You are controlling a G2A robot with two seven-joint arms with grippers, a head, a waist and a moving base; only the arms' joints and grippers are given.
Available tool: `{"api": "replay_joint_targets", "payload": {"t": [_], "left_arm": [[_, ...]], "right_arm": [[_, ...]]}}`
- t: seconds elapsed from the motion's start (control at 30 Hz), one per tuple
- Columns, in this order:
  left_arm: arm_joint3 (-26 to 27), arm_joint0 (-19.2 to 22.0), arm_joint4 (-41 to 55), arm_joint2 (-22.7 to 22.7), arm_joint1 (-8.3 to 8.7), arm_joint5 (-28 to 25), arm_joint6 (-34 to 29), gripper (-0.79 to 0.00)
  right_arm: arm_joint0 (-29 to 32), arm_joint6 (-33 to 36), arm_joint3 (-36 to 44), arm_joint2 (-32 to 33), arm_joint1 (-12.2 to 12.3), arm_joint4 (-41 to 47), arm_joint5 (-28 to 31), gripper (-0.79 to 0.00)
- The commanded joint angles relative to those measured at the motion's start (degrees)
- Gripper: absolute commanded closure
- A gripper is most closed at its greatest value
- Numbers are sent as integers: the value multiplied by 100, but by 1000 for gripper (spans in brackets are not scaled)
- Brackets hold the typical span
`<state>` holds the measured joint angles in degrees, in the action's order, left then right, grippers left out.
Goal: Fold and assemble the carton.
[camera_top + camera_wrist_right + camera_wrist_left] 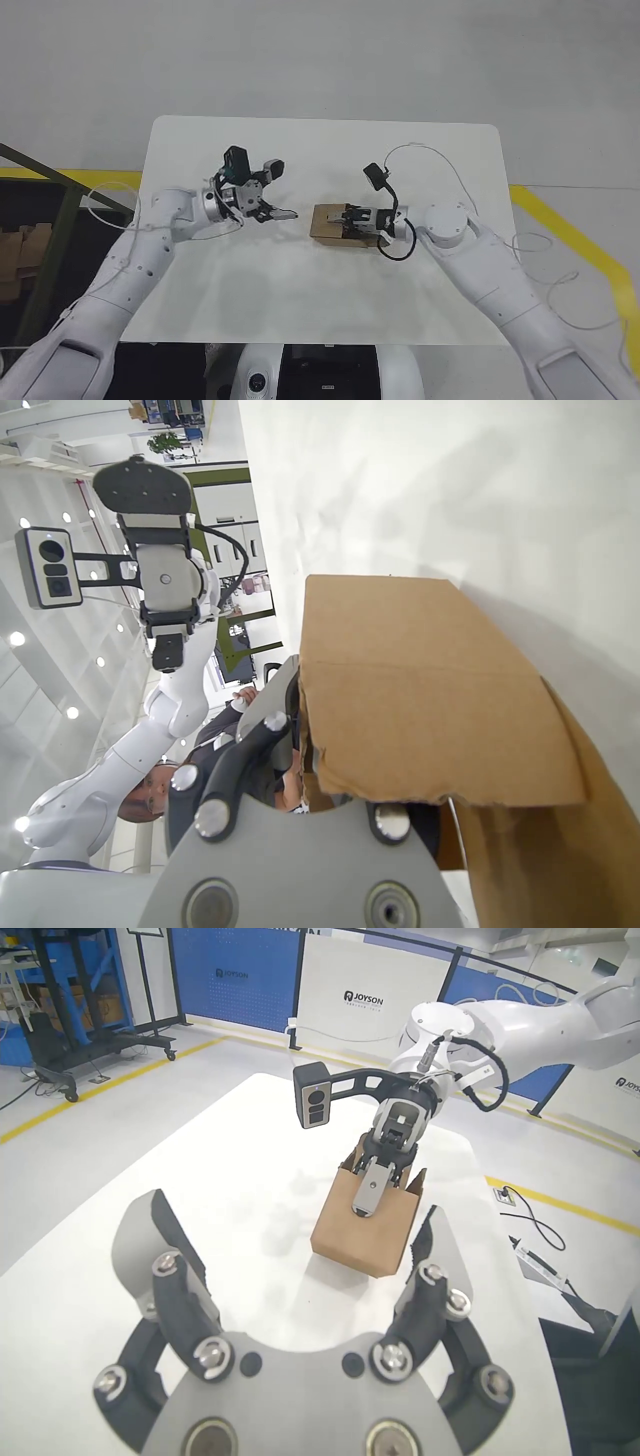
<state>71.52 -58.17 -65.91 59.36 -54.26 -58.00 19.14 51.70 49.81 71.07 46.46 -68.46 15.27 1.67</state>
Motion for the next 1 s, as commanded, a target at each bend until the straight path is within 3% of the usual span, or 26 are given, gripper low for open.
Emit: {"api": "replay_joint_targets", "payload": {"t": [0.0, 0.03, 0.17, 0.23, 0.37, 0.43, 0.5, 0.77, 0.97], "left_arm": [[-11, -10, -121, -19, 36, 0, 159, -785], [-15, -18, -162, -29, 50, 0, 220, -785], [-58, -32, -292, -46, 100, 0, 418, -785], [-69, -42, -370, -31, 117, 0, 509, -785], [-65, -85, -526, 4, 139, 0, 659, -785], [-64, -109, -610, 13, 148, 0, 708, -785], [-63, -129, -689, 9, 154, 0, 744, -785], [-83, -131, -1023, -29, 163, 0, 837, -785], [-59, -87, -1229, -173, 139, 0, 842, -785]], "right_arm": [[-7, -25, -19, -6, -11, -35, -43, -175], [-8, -40, -29, -4, -16, -43, -52, -237], [5, -90, -78, 11, -29, -99, -81, -234], [26, -101, -78, 37, -26, -125, -85, -271], [122, -74, 43, 168, 14, -168, -104, -400], [221, -52, 210, 290, 60, -211, -147, -566], [368, -74, 425, 460, 126, -295, -193, -646], [1124, -30, 1336, 1119, 377, -548, -289, -785], [1432, 30, 1660, 1495, 492, -653, -423, -785]]}}
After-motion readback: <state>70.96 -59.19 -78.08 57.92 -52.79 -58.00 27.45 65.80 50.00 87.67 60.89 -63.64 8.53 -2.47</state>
